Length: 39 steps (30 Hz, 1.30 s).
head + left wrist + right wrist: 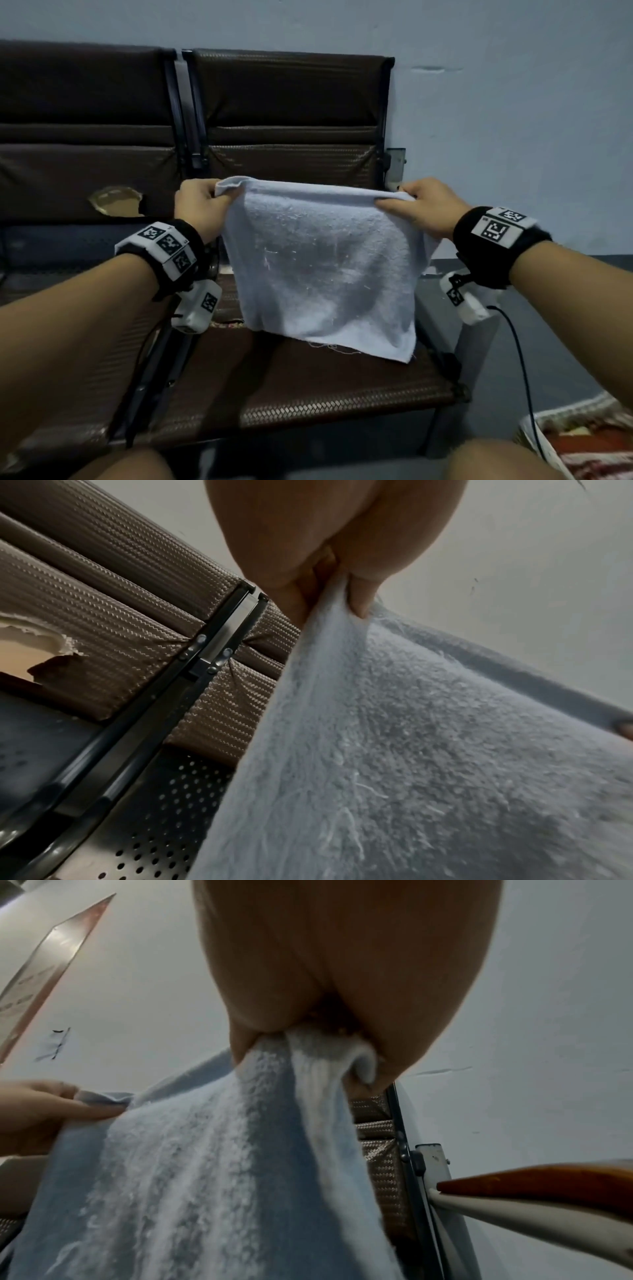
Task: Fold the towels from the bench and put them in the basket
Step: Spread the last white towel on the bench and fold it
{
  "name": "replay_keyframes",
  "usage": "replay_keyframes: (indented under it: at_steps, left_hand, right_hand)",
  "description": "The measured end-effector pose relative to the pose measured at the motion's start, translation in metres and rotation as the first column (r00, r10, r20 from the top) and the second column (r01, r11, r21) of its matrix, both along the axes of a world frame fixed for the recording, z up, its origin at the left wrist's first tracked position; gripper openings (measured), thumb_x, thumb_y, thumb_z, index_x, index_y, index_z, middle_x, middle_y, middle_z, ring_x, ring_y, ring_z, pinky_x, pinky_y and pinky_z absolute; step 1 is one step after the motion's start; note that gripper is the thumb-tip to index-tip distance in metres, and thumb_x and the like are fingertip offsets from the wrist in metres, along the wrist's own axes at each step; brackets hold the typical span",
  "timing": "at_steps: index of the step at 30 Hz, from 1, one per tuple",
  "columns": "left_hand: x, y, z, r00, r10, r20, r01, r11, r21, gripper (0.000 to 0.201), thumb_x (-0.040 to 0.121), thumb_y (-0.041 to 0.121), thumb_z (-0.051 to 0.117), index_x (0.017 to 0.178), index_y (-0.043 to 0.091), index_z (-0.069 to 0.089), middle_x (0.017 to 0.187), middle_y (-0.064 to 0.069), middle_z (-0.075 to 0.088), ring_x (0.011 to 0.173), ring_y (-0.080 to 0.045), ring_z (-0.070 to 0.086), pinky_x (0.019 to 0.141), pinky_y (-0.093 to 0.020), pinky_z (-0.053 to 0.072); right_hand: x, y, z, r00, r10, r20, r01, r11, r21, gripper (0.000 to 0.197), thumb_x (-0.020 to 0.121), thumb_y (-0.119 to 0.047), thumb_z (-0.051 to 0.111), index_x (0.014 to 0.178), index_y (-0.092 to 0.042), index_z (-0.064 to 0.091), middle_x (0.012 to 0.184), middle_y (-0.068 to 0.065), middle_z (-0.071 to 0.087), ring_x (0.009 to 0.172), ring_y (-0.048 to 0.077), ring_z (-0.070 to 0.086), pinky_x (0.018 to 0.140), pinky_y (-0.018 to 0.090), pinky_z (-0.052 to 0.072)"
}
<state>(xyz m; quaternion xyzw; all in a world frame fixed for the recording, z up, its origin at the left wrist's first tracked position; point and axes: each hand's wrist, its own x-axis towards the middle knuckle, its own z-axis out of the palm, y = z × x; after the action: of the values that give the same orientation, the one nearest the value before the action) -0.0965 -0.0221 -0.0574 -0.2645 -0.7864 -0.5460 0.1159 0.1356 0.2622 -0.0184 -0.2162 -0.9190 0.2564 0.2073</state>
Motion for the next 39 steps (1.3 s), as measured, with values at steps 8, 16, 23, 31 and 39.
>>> replay_keyframes:
  at_steps: [8, 16, 23, 31, 39]
  left_hand:
    - [-0.008, 0.027, 0.009, 0.988, 0.059, 0.142, -0.058, 0.998, -0.01, 0.041, 0.099, 0.039, 0.053, 0.097, 0.002, 0.07, 0.101, -0.017, 0.071, 0.099, -0.033, 0.066, 0.091, -0.043, 0.053]
    - [0.077, 0.084, 0.013, 0.807, -0.42, 0.416, 0.248, 0.879, 0.407, 0.022, 0.095, 0.022, 0.065, 0.081, 0.006, 0.072, 0.069, -0.005, 0.068, 0.064, -0.016, 0.064, 0.065, -0.029, 0.053]
    - [0.125, 0.084, 0.013, 0.716, -0.595, 0.364, 0.535, 0.804, 0.26, 0.023, 0.095, 0.019, 0.06, 0.087, 0.004, 0.076, 0.068, -0.007, 0.066, 0.054, -0.013, 0.057, 0.055, -0.023, 0.046]
    - [0.091, 0.075, 0.009, 0.696, -0.506, 0.51, 0.473, 0.857, 0.205, 0.059, 0.079, 0.001, 0.05, 0.136, 0.016, 0.054, 0.112, -0.012, 0.065, 0.097, -0.022, 0.057, 0.084, -0.034, 0.042]
    - [0.068, 0.074, 0.0, 0.379, -0.647, 0.661, 0.724, 0.653, 0.223, 0.031, 0.094, 0.006, 0.061, 0.125, 0.006, 0.065, 0.112, -0.01, 0.073, 0.1, -0.023, 0.071, 0.078, -0.034, 0.059]
  right_hand:
    - [-0.02, -0.013, 0.005, 0.988, -0.136, -0.078, 0.109, 0.952, -0.286, 0.039, 0.061, -0.063, 0.068, 0.058, -0.024, 0.065, 0.06, 0.001, 0.056, 0.06, 0.018, 0.054, 0.06, 0.033, 0.042]
    - [-0.046, -0.051, 0.0, 0.983, -0.152, -0.102, 0.052, 0.768, -0.639, 0.033, 0.09, -0.031, 0.068, 0.105, -0.001, 0.071, 0.096, 0.01, 0.075, 0.082, 0.025, 0.072, 0.072, 0.035, 0.06]
    - [-0.027, -0.074, 0.005, 0.995, 0.04, -0.096, -0.097, 0.691, -0.716, 0.029, 0.092, -0.025, 0.063, 0.106, 0.001, 0.068, 0.105, 0.015, 0.072, 0.098, 0.031, 0.07, 0.09, 0.041, 0.057]
    - [-0.009, -0.067, 0.011, 0.966, 0.255, -0.049, -0.221, 0.709, -0.67, 0.042, 0.085, 0.002, 0.049, 0.114, -0.017, 0.073, 0.117, 0.014, 0.071, 0.109, 0.027, 0.066, 0.098, 0.043, 0.051]
    - [-0.01, -0.042, -0.003, 0.964, 0.265, -0.024, -0.213, 0.713, -0.668, 0.026, 0.088, 0.001, 0.044, 0.101, -0.005, 0.065, 0.091, 0.013, 0.061, 0.084, 0.025, 0.058, 0.07, 0.032, 0.049]
